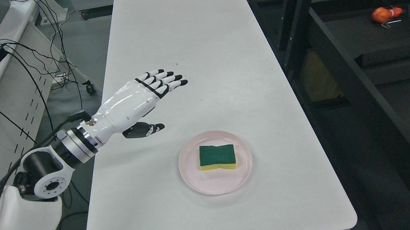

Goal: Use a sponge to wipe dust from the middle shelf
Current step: 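Raise the left hand and reach toward the sponge on the pink plate, then lower the left hand onto the sponge and close fingers around it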

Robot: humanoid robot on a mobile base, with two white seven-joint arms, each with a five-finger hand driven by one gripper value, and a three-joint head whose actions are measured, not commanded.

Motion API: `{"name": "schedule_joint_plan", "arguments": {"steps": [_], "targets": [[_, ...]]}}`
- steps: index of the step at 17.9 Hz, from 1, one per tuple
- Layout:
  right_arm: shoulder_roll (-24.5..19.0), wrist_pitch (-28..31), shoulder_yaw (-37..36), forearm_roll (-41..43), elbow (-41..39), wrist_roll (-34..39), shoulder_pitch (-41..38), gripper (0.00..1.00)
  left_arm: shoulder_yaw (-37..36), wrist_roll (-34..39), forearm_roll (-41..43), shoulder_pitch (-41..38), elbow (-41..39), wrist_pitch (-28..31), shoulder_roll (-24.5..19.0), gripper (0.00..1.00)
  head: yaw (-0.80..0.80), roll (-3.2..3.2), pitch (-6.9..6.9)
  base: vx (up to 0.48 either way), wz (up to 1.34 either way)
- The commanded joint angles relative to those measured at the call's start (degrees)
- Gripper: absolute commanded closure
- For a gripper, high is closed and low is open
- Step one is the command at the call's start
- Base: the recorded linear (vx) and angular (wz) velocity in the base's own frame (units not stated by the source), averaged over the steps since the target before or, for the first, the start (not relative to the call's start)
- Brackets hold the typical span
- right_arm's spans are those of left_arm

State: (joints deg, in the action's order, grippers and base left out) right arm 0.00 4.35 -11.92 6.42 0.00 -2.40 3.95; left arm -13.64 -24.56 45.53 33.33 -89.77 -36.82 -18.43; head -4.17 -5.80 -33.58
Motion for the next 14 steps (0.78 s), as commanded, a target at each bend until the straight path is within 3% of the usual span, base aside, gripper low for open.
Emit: {"name": "schedule_joint_plan", "arguments": {"steps": [1,4,10,14], "targets": [[1.0,0.0,0.0,0.0,-1.0,0.3,0.0,0.00,-23.9,-0.8,16.2,5.6,8.7,-2.1,6.0,0.04,0.00,0.00,0.00,0.000,0.00],[1.0,0.0,0.0,0.0,-1.0,0.3,0.0,0.00,-26.6,-6.6,16.7,6.5,8.2,-3.2,6.6,0.05,0.00,0.00,0.00,0.000,0.00],[1.0,0.0,0.0,0.0,-1.0,0.3,0.0,0.00,-27.4,-7.1,18.2,8.1,8.9,-3.3,8.1,0.06,0.00,0.00,0.00,0.000,0.00],[1.0,0.0,0.0,0.0,-1.0,0.3,0.0,0.00,-26.6,-8.4,18.5,7.4,8.7,-3.0,8.1,0.14,0.00,0.00,0.00,0.000,0.00]]}}
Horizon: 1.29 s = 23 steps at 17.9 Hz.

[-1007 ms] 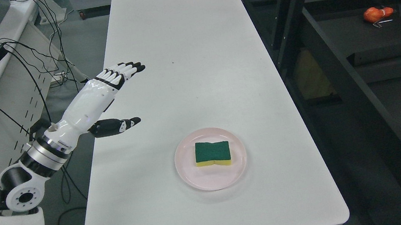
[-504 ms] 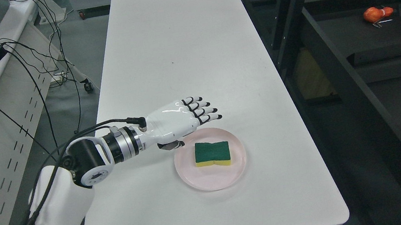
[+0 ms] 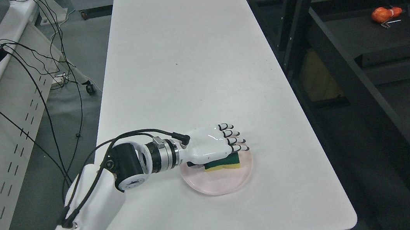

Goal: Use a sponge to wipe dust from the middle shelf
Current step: 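Lower the left hand onto the sponge and close fingers around it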

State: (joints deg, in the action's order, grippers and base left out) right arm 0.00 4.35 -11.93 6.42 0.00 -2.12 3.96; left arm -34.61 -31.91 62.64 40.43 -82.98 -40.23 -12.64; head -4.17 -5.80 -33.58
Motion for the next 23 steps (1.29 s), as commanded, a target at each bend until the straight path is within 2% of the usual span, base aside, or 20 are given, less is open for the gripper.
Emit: {"name": "schedule_joint_plan", "arguments": {"steps": [1,3,9,12,14,18,20,23], "targets": [[1.0,0.0,0.1,0.0,-1.0,0.0,0.0,0.00,-5.2,-1.5,1.3,0.2,1.8,0.6,2.4,0.17,0.00,0.00,0.00,0.000,0.00],[1.0,0.0,0.0,0.0,-1.0,0.0,0.0,0.00,-2.7,-2.6,1.3,-0.1,1.4,0.6,2.4,0.23,0.00,0.00,0.00,0.000,0.00],[1.0,0.0,0.0,0.0,-1.0,0.0,0.0,0.00,11.2,-4.0,-0.8,-4.2,-2.1,0.2,2.7,0.49,0.00,0.00,0.00,0.000,0.00],[1.0,0.0,0.0,0.0,-1.0,0.0,0.0,0.00,17.3,-4.0,-7.9,-6.6,-2.2,0.0,2.8,0.71,0.00,0.00,0.00,0.000,0.00],[1.0,0.0,0.0,0.0,-1.0,0.0,0.0,0.00,21.4,-4.0,-12.2,-6.6,-2.2,0.0,2.9,0.81,0.00,0.00,0.00,0.000,0.00],[1.0,0.0,0.0,0.0,-1.0,0.0,0.0,0.00,29.4,-4.0,-27.4,-7.6,-2.1,0.4,3.2,0.99,0.00,0.00,0.00,0.000,0.00],[1.0,0.0,0.0,0.0,-1.0,0.0,0.0,0.00,32.5,-4.0,-36.9,-9.6,-2.1,2.7,3.8,1.00,0.00,0.00,0.00,0.000,0.00],[1.0,0.0,0.0,0.0,-1.0,0.0,0.0,0.00,41.0,-3.3,-53.5,-12.2,-2.1,11.1,11.1,1.00,0.00,0.00,0.00,0.000,0.00]]}}
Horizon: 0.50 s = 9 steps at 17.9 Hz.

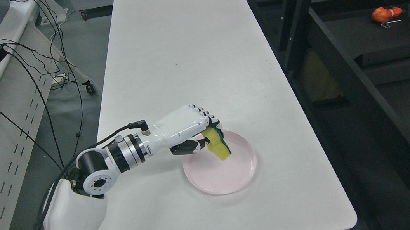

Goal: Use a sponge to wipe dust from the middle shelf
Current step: 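Lift the sponge off the plate with the left hand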

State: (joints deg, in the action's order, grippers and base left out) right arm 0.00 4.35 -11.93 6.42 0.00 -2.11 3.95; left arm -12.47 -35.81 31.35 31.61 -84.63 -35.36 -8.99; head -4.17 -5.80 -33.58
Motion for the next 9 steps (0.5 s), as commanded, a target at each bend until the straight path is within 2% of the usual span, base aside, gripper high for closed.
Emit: {"name": "schedule_joint_plan", "arguments": {"steps": [1,3,5,7,9], "targets": [[1.0,0.0,0.0,0.0,-1.0,0.0,0.0,0.00,22.4,0.9,-26.2,-3.8,-0.4,9.7,8.0,1.00,0.00,0.00,0.00,0.000,0.00],[1.0,0.0,0.1,0.0,-1.0,0.0,0.0,0.00,26.7,4.3,-31.9,-4.1,-0.5,15.6,8.0,1.00,0.00,0.00,0.00,0.000,0.00],[1.0,0.0,0.0,0.0,-1.0,0.0,0.0,0.00,27.7,13.4,-36.8,-5.0,-1.5,20.7,8.0,1.00,0.00,0.00,0.00,0.000,0.00],[1.0,0.0,0.1,0.0,-1.0,0.0,0.0,0.00,28.7,21.9,-37.9,-5.6,-3.8,24.8,8.0,1.00,0.00,0.00,0.00,0.000,0.00],[1.0,0.0,0.0,0.0,-1.0,0.0,0.0,0.00,29.3,26.0,-39.5,-5.9,-5.7,26.7,8.0,1.00,0.00,0.00,0.00,0.000,0.00]]}}
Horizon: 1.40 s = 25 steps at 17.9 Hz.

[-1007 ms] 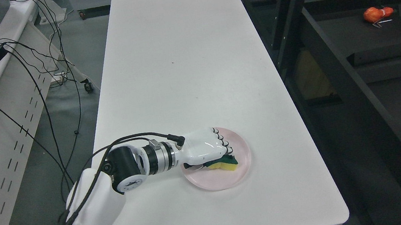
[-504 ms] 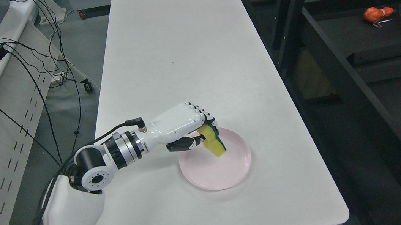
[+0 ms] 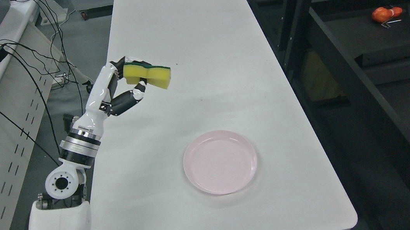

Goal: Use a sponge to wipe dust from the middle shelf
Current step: 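Lift the sponge off the plate with the left hand, then hold the sponge in the left hand while turning toward the shelving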

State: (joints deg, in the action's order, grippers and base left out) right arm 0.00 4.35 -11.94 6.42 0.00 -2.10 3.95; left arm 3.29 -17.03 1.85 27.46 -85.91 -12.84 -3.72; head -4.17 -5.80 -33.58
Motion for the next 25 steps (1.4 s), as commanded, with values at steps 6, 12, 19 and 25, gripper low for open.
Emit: {"name": "schedule_joint_plan", "arguments": {"steps": [6,12,19,25], "targets": [[1.0,0.0,0.0,0.0,-1.0,0.0,0.0,0.00,20.8,7.5,-12.2,-2.2,-5.2,9.1,2.7,1.00,0.00,0.00,0.00,0.000,0.00],[1.0,0.0,0.0,0.0,-1.0,0.0,0.0,0.00,22.0,6.9,-14.1,-6.9,-5.2,8.3,2.7,1.00,0.00,0.00,0.00,-0.026,-0.02],[1.0,0.0,0.1,0.0,-1.0,0.0,0.0,0.00,16.6,5.1,-14.2,-16.4,-5.8,-0.5,2.7,1.00,0.00,0.00,0.00,-0.177,-0.13],[1.0,0.0,0.0,0.0,-1.0,0.0,0.0,0.00,16.0,5.1,-14.2,-17.2,-5.8,-1.0,2.7,1.00,0.00,0.00,0.00,-0.213,0.00]]}}
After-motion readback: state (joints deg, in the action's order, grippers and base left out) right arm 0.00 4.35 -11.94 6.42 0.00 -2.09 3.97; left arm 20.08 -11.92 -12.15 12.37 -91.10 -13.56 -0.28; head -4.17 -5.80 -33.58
